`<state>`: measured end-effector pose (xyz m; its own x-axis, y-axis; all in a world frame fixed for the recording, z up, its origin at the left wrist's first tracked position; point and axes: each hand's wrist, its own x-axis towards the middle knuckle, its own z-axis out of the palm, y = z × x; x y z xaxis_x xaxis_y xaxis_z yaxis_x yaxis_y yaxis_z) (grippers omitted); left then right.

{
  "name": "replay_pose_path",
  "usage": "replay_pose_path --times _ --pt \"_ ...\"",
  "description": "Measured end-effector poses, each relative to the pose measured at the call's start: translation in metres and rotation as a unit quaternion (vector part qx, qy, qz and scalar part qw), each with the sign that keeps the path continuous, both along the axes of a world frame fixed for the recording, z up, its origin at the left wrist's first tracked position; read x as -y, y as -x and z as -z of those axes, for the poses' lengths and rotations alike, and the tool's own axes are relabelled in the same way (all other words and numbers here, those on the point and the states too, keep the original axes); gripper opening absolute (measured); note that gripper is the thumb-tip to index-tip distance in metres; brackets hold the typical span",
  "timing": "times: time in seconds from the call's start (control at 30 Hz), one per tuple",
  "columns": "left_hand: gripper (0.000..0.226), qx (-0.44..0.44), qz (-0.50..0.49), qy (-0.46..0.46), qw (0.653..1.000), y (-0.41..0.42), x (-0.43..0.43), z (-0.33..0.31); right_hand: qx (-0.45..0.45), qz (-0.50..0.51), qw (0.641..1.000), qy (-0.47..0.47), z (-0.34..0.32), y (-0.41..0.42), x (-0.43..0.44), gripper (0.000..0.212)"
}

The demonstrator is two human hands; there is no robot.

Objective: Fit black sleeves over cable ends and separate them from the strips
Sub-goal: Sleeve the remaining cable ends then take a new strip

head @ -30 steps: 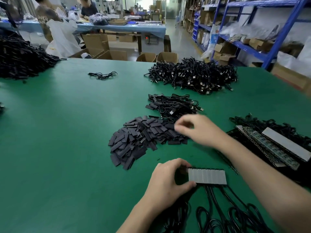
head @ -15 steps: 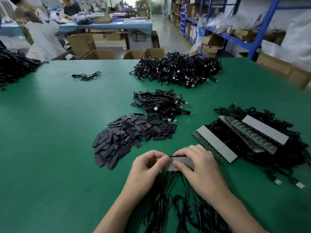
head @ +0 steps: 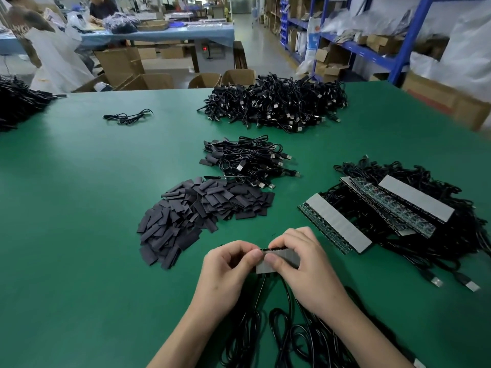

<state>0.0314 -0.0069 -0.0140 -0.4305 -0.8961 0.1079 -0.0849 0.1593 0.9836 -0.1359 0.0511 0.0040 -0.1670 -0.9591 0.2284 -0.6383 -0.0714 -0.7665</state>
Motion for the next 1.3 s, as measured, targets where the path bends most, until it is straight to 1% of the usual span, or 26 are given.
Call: replay_pose_path --times 0.27,0.6,0.73,0.87,0.93,0.97,1.03,1.07,1.1,1.13,1.2,1.23,1.3 --pt "0.019 -0.011 0.004 0.011 1.000 -0.001 0.001 0.001 0.062 0.007 0.998 -0.026 0.001 0.001 0.000 0.011" --pt "0.023 -0.017 0.016 0.011 1.000 -0.002 0.001 0.001 0.095 -0.022 0.995 -0.027 0.006 0.005 0.003 0.013" --pt "0.020 -0.027 0.022 -0.004 0.999 -0.001 0.001 0.000 0.137 -0.041 0.989 -0.025 0.010 0.006 0.005 0.011" --pt "0.018 -0.032 0.012 -0.011 0.999 0.000 0.004 -0.001 0.152 -0.017 0.987 -0.042 0.013 0.009 0.007 0.009" --pt "0.018 -0.027 -0.008 -0.012 1.000 0.000 0.005 -0.001 0.119 0.007 0.992 -0.038 0.013 0.011 0.007 0.010" --pt "0.018 -0.026 -0.018 -0.010 0.999 -0.002 0.005 -0.001 0.077 0.026 0.996 -0.023 0.013 0.013 0.006 0.010" --pt "0.018 -0.037 -0.037 0.006 0.999 -0.005 0.006 -0.001 -0.045 0.065 0.997 0.023 0.011 0.015 0.005 0.009" --pt "0.019 -0.044 -0.047 0.018 0.998 -0.006 0.006 -0.002 -0.094 0.073 0.992 0.041 0.009 0.014 0.004 0.017" --pt "0.020 -0.050 -0.058 0.032 0.997 -0.008 0.006 -0.003 -0.118 0.064 0.990 0.054 0.006 0.011 0.002 0.027" --pt "0.020 -0.051 -0.070 0.048 0.995 -0.009 0.007 -0.004 -0.125 0.042 0.989 0.061 0.004 0.007 0.001 0.033" --pt "0.012 -0.049 -0.091 0.072 0.992 -0.009 0.007 -0.005 -0.115 -0.016 0.992 0.057 0.003 -0.007 -0.002 0.038" --pt "0.008 -0.050 -0.095 0.079 0.991 -0.010 0.007 -0.005 -0.093 -0.037 0.994 0.048 0.003 -0.014 -0.003 0.035" --pt "0.010 -0.043 -0.091 0.099 0.990 -0.011 0.007 -0.007 -0.003 -0.044 0.999 0.031 0.000 -0.023 -0.004 0.020"
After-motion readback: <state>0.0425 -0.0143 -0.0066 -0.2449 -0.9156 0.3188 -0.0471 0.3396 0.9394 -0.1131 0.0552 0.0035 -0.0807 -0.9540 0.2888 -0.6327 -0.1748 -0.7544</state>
